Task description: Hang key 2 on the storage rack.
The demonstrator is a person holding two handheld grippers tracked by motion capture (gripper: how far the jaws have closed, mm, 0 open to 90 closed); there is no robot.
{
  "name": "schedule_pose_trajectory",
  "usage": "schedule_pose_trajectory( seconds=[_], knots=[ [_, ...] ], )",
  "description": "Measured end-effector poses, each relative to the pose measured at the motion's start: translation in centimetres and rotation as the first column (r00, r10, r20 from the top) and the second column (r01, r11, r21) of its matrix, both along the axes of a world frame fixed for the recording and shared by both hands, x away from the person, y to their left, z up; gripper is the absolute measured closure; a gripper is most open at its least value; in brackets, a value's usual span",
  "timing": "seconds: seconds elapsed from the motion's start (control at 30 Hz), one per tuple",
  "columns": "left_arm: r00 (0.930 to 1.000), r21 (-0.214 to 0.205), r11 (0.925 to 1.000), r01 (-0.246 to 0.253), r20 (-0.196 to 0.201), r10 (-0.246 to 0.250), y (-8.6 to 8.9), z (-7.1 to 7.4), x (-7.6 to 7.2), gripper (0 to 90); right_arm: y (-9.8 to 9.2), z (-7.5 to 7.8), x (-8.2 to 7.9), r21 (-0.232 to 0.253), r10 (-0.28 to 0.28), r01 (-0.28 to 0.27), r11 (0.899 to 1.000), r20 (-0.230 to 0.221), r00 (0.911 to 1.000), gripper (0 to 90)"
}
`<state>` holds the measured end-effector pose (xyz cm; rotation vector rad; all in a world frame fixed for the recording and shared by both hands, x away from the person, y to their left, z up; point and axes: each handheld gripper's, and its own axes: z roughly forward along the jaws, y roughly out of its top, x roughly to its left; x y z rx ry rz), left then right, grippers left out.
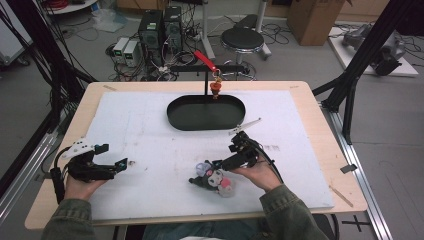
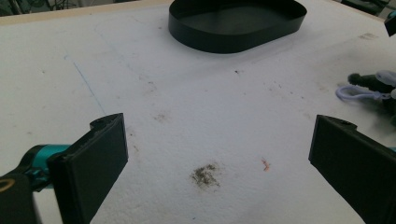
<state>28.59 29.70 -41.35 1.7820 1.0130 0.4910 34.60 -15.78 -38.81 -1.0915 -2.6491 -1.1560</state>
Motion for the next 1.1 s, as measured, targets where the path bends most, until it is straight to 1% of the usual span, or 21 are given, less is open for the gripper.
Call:
schedule_pose_trajectory(
  seconds=[0.1,0.2,0.37,0.57,0.67,0.73,0.93,1.1],
  knots=[
    [1.0,0.0,1.0,0.002,-0.002,-0.002,-0.1,0.0,0.0,4.9,0.1,-0.5,-0.4,-0.009,0.012,-0.013,1.0,-0.013,0.9998,0.8],
    [1.0,-0.001,1.0,0.002,-0.002,-0.002,0.0,0.0,0.0,4.9,0.1,-0.8,-0.8,-0.006,0.005,-0.005,1.0,-0.006,1.0,0.8],
    [1.0,0.0,1.0,0.001,-0.006,-0.001,-0.1,-0.1,0.0,4.9,0.0,-1.4,-1.3,-0.009,0.022,-0.022,1.0,-0.03,0.9993,0.8],
    [1.0,0.0,1.0,0.003,-0.007,-0.003,0.0,0.0,0.0,4.9,0.0,-2.2,-2.4,-0.022,0.043,-0.044,0.999,-0.05,0.9978,0.8],
    [1.0,0.0,1.0,0.003,-0.008,-0.003,-0.1,0.0,0.0,4.9,-0.2,-2.5,-2.9,-0.017,0.046,-0.047,0.999,-0.046,0.9979,0.9],
    [1.0,0.001,1.0,0.004,-0.007,-0.004,0.0,0.0,0.0,4.9,-0.3,-2.7,-3.2,-0.014,0.057,-0.058,0.998,-0.054,0.9969,0.8],
    [1.0,0.0,1.0,0.003,-0.007,-0.003,-0.1,0.0,0.0,4.9,-0.2,-3.4,-4.3,-0.047,0.094,-0.097,0.994,-0.069,0.9932,0.9],
    [1.0,-0.001,1.0,0.003,-0.007,-0.003,0.0,0.0,0.0,4.9,-0.1,-4.0,-4.8,-0.066,0.098,-0.103,0.993,-0.076,0.9923,1.1]
  ],
)
